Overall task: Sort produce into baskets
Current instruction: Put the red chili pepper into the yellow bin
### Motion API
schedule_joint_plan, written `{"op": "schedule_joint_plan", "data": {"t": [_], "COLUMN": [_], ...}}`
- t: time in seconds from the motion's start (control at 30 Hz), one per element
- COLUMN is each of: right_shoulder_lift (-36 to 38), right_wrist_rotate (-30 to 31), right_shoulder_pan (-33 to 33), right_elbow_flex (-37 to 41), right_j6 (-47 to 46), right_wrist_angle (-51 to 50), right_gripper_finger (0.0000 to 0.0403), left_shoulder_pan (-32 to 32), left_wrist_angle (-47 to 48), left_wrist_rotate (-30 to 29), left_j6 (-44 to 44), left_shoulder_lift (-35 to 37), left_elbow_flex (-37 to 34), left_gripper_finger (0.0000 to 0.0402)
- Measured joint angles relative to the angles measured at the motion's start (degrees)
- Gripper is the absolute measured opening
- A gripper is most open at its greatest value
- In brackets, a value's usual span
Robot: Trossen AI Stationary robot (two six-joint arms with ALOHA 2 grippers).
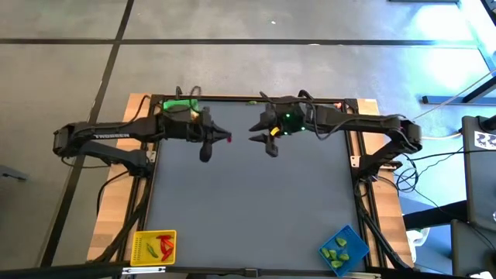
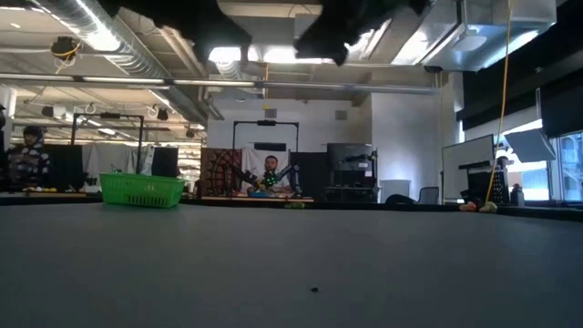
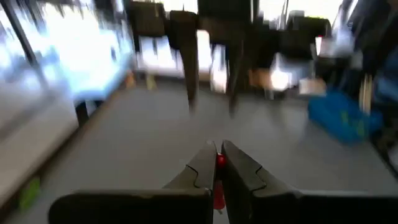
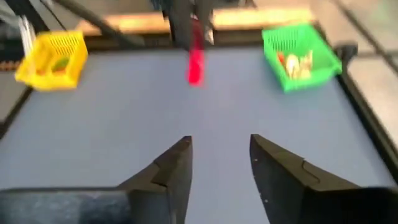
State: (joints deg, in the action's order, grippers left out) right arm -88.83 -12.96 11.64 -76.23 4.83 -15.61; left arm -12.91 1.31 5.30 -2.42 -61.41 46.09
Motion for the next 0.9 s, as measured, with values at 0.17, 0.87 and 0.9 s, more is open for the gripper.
{"op": "schedule_joint_plan", "data": {"t": [0.17, 0.87, 0.9], "right_shoulder_lift": [1.7, 0.8, 0.8], "right_wrist_rotate": [2.4, 3.3, 3.3], "right_shoulder_pan": [0.0, 0.0, 0.0], "right_elbow_flex": [0.0, 8.6, 8.9], "right_j6": [0.1, -0.8, -1.2], "right_wrist_angle": [-11.6, -14.0, -14.0], "right_gripper_finger": [0.0176, 0.0177, 0.0177], "left_shoulder_pan": [4.2, 44.9, 47.0], "left_wrist_angle": [21.3, 47.1, 46.9], "left_wrist_rotate": [0.0, 4.5, 4.5], "left_j6": [-0.6, -55.9, -57.9], "left_shoulder_lift": [0.0, -0.9, -1.2], "left_elbow_flex": [6.4, 8.7, 8.7], "left_gripper_finger": [0.0018, 0.0021, 0.0021]}}
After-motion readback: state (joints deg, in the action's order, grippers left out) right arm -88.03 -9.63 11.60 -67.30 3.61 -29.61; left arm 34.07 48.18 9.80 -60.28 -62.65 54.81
